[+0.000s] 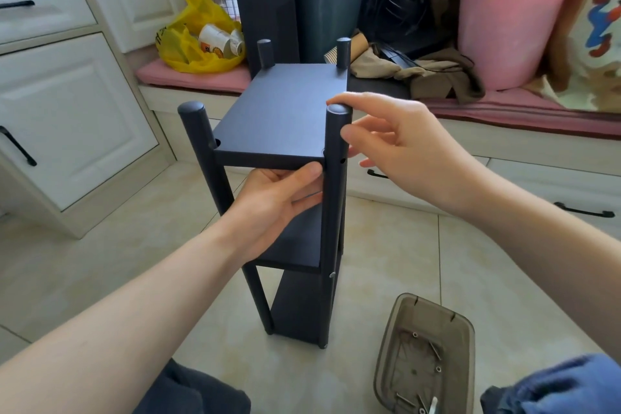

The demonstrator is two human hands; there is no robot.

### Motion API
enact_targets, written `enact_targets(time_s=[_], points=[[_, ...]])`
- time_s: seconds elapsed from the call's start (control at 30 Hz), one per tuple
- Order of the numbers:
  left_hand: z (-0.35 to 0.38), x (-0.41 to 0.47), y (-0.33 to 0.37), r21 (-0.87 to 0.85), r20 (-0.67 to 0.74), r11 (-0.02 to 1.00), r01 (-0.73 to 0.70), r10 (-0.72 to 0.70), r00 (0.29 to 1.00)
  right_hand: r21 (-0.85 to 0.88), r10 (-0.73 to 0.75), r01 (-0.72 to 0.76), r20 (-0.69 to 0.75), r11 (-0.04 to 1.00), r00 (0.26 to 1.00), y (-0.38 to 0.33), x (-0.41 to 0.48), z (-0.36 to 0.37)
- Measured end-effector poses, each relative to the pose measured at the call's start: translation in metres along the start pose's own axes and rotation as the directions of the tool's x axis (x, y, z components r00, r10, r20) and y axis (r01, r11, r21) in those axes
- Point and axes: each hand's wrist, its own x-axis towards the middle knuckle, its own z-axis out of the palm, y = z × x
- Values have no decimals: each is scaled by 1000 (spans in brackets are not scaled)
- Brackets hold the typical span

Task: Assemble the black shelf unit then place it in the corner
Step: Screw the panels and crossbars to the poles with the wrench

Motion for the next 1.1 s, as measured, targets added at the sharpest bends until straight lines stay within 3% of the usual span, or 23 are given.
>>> enact_targets(time_s=[0.3, 0.47, 0.6, 0.73, 0.83, 0.93, 1.1], points=[[5, 3, -1, 20, -102, 999, 30, -28, 994, 98, 68, -63, -47, 993, 997, 14, -5, -14], [9, 3, -3, 44, -188, 999, 26, -18, 982, 134, 323, -327, 47, 936, 945, 60, -14, -15], [10, 4, -4, 29, -215, 999, 14, -8, 977, -111, 525, -515, 261, 850, 810, 119, -33, 5], [9, 5, -5, 15, -204, 1000, 5, -2, 979, -271, 721, -677, 394, 684, 571, 181, -64, 34], [9, 6, -5, 3, -190, 1000, 1, 0, 982, -294, 850, -809, 322, 509, 417, 220, -98, 69], [9, 6, -6, -1, -192, 1000, 8, -8, 981, -408, 925, -831, 198, 378, 324, 242, -129, 106], [10, 6, -5, 7, -201, 1000, 21, -19, 979, -382, 952, -877, 207, 292, 226, 252, -151, 151]])
